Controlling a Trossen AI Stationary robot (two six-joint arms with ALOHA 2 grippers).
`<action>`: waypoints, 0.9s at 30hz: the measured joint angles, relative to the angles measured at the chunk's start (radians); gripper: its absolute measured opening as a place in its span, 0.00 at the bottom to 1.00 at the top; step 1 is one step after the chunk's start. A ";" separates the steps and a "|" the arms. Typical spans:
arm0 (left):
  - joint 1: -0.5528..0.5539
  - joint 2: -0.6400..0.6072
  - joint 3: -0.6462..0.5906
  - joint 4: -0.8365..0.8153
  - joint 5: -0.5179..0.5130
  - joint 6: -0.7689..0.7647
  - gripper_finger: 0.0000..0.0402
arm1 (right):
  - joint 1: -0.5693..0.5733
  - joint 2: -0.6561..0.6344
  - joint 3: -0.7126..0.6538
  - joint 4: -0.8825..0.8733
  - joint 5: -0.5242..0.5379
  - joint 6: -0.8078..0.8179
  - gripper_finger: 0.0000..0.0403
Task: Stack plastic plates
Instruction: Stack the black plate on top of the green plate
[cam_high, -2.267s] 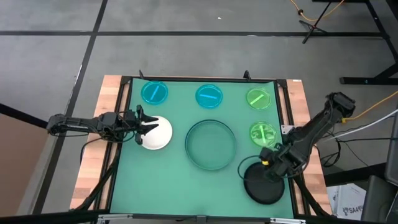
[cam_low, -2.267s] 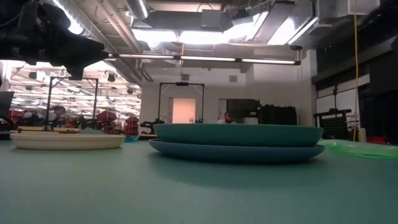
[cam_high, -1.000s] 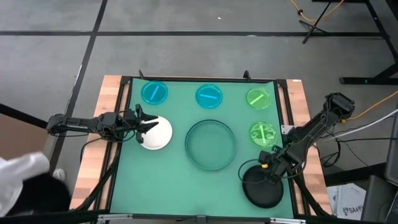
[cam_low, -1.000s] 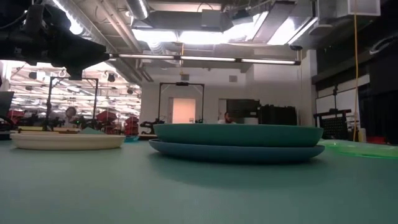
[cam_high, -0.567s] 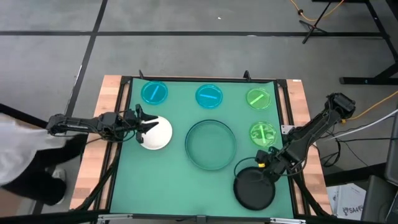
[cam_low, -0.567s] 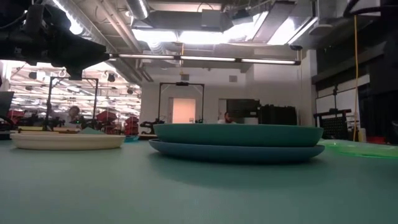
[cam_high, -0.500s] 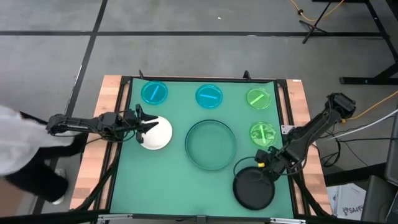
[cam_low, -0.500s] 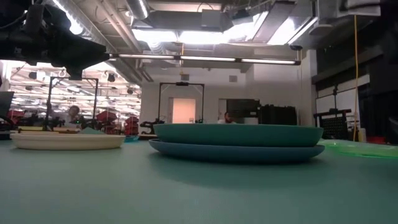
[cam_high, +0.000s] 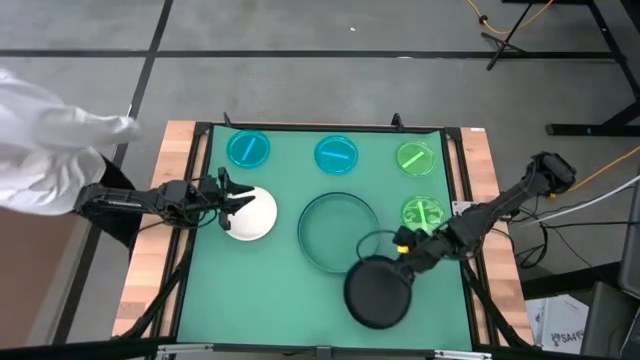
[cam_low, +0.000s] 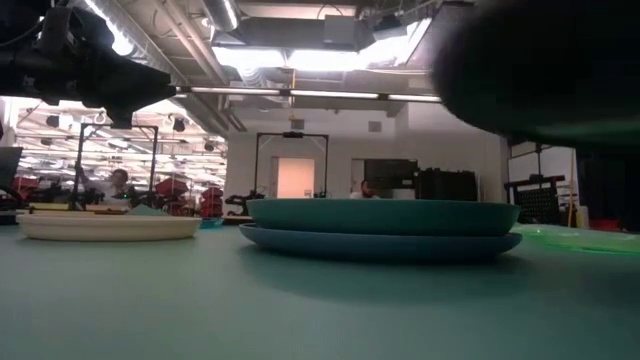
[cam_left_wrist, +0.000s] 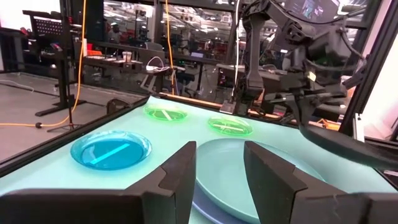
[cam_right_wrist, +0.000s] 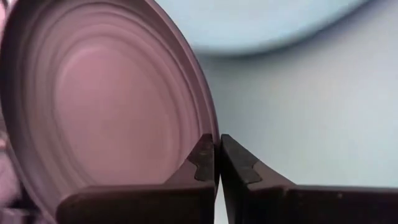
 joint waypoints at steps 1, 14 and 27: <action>0.000 0.000 0.000 0.000 0.000 0.000 0.32 | -0.020 0.000 0.000 0.018 0.000 -0.016 0.00; 0.000 0.000 0.000 0.007 0.000 0.000 0.32 | -0.302 0.000 0.000 0.110 0.053 -0.193 0.00; 0.000 0.000 0.000 0.008 0.000 0.000 0.32 | -0.484 0.105 0.000 0.258 0.068 -0.311 0.00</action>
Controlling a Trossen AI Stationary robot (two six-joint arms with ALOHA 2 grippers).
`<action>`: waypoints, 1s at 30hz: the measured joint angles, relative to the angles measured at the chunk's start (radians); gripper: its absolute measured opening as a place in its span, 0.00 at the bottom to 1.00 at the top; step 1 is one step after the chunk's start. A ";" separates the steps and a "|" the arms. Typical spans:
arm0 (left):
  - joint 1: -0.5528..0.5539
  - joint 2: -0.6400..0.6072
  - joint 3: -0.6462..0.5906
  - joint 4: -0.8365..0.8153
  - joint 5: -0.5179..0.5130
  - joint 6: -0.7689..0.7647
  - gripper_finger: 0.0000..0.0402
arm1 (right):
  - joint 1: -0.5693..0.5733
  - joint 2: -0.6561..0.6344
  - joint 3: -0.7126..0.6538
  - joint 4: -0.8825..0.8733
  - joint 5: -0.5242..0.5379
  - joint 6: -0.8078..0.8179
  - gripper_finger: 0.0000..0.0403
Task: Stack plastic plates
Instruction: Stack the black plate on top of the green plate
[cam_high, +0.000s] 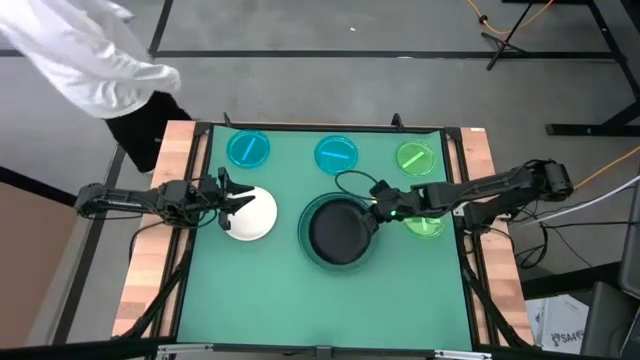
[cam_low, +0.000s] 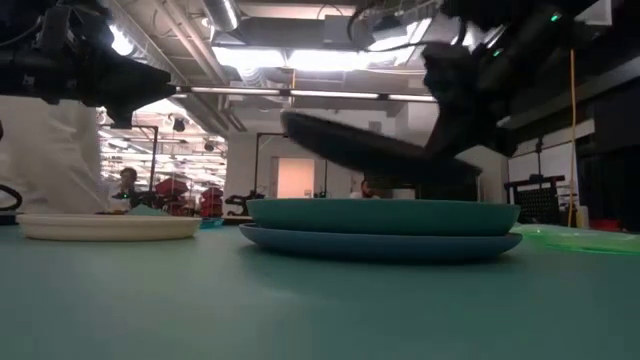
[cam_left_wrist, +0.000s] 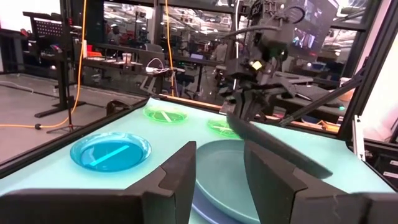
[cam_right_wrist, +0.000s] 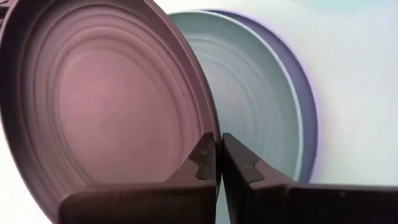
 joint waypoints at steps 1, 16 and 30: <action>0.000 0.000 0.000 0.001 0.000 0.000 0.32 | -0.007 0.019 0.000 0.015 0.000 0.000 0.00; 0.000 0.000 0.000 0.005 0.000 -0.001 0.32 | -0.036 0.157 0.001 0.034 -0.046 -0.001 0.00; 0.000 0.000 0.000 0.005 0.002 0.000 0.32 | -0.035 0.169 0.002 0.038 0.018 -0.033 0.19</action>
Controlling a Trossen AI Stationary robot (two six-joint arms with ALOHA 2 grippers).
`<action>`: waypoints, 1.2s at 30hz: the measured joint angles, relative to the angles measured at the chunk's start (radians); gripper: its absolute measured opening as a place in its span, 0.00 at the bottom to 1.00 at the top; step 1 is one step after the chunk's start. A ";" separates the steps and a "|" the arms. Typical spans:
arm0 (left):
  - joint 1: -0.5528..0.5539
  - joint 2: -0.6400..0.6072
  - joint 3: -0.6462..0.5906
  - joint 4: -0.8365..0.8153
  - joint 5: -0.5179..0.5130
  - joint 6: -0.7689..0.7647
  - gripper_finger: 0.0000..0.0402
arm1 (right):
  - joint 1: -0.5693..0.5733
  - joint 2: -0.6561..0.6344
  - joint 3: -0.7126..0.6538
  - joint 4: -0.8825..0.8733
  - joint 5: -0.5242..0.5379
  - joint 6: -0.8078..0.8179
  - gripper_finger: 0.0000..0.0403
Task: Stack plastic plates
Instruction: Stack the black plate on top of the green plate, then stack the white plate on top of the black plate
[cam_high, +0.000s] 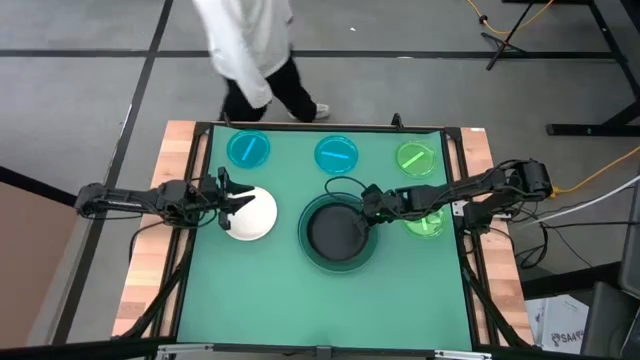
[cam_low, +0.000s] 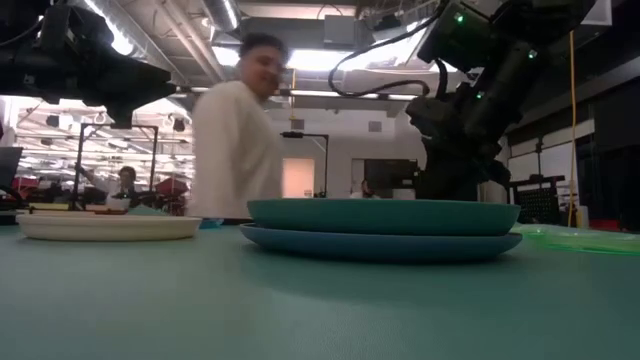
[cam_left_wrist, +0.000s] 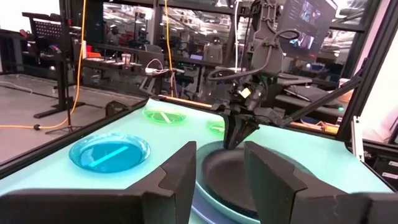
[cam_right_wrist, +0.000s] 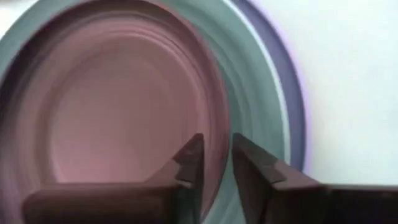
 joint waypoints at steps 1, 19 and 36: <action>0.000 0.000 0.000 0.004 0.000 0.000 0.32 | 0.000 -0.010 0.000 0.000 0.005 -0.012 0.22; -0.185 0.260 0.071 -0.020 -0.028 0.061 0.32 | 0.424 -0.048 0.000 0.196 0.610 -0.251 0.37; -0.540 0.883 0.465 -0.569 -0.184 -0.367 0.32 | 0.552 0.252 -0.002 0.588 0.686 -0.249 0.37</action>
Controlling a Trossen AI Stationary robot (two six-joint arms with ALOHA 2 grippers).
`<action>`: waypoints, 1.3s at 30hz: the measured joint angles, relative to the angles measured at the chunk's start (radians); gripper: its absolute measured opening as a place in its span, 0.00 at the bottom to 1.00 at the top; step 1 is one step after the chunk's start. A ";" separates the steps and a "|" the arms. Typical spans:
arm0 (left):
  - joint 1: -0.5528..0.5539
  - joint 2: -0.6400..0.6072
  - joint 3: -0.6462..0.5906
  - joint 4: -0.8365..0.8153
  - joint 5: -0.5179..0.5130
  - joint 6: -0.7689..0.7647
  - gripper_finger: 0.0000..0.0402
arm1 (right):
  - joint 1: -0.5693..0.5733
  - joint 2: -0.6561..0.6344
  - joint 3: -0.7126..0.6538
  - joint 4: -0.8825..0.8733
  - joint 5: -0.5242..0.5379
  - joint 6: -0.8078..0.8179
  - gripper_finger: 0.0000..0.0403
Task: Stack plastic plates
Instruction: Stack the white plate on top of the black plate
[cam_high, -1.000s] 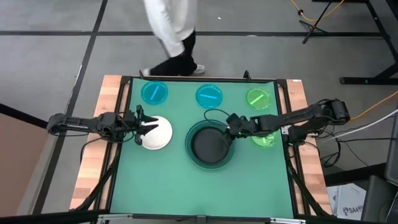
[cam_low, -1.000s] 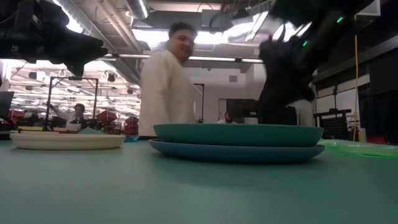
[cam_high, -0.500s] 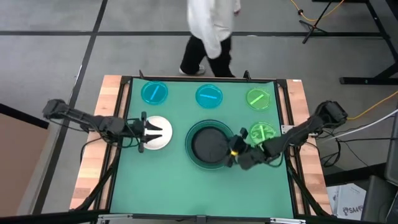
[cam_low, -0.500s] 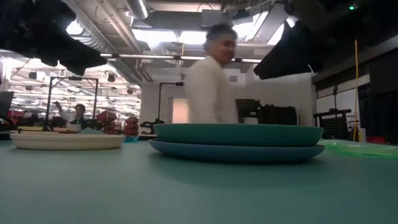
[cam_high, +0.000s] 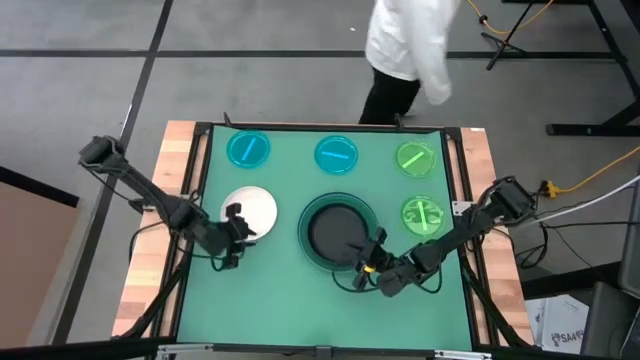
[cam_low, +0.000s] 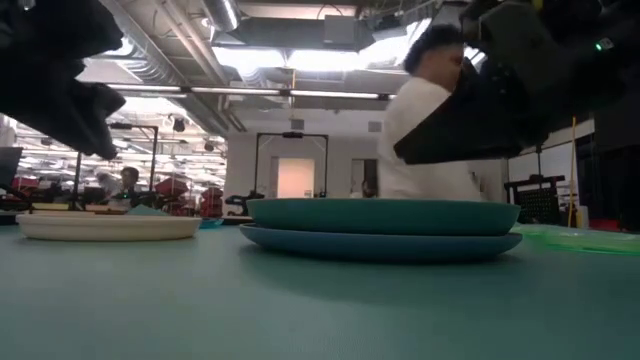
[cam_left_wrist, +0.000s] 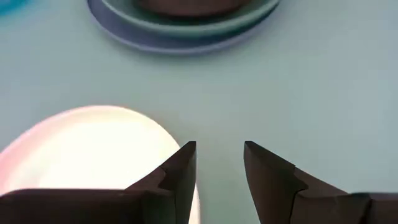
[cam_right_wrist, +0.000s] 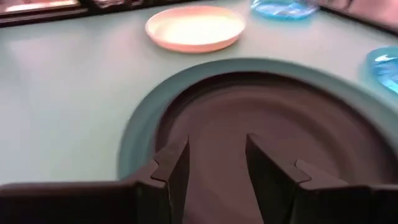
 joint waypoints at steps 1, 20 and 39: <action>-0.012 0.034 0.026 -0.031 -0.001 -0.025 0.32 | 0.000 0.001 0.000 -0.001 -0.021 -0.002 0.37; -0.005 0.383 0.147 -0.254 0.020 -0.231 0.32 | 0.000 0.001 0.000 0.007 -0.025 -0.030 0.37; 0.019 0.488 0.147 -0.248 0.008 -0.164 0.06 | -0.001 0.001 0.000 0.005 -0.064 -0.026 0.37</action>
